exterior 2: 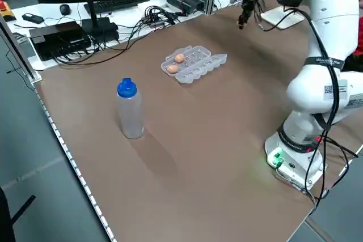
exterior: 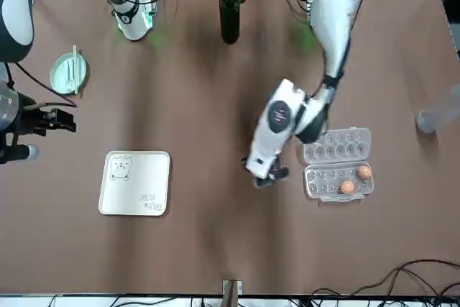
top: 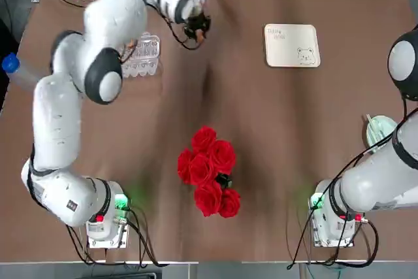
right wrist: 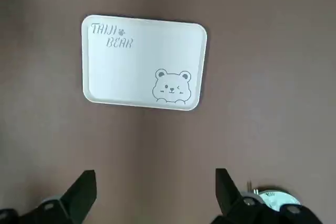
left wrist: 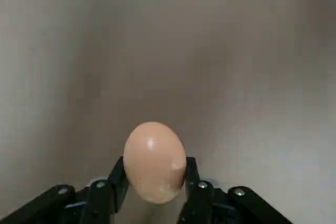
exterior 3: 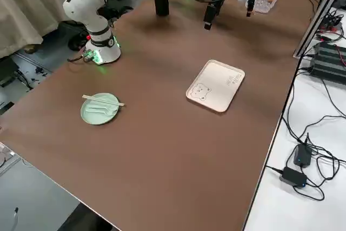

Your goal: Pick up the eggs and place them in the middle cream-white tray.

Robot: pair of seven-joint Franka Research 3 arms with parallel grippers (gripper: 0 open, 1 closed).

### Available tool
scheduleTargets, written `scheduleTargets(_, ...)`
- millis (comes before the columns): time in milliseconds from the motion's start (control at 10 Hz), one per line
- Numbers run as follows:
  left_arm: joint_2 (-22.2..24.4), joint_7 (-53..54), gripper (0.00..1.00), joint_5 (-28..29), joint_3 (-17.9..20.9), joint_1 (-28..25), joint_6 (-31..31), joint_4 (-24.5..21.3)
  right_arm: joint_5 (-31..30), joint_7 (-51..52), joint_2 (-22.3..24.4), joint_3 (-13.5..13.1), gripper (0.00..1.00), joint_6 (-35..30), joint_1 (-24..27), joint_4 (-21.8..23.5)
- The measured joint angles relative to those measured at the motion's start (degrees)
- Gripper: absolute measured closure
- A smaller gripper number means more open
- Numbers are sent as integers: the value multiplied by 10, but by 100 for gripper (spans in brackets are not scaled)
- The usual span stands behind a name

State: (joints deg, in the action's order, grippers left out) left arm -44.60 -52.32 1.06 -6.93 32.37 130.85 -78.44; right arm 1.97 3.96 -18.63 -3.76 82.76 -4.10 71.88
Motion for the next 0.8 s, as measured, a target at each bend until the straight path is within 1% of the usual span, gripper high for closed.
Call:
scheduleTargets(200,-34,-13,53,0,1,35,57,6,-4,0,-2,0,0,0,0,0)
scheduleTargets(400,-61,-16,53,-8,0,53,110,8,-5,0,-3,0,0,0,0,1)
scheduleTargets(600,-78,-16,53,-23,-2,60,120,16,-6,0,-3,0,0,1,0,1)
scheduleTargets(800,-87,-32,53,-24,-2,72,120,18,-8,0,-4,0,0,1,0,1)
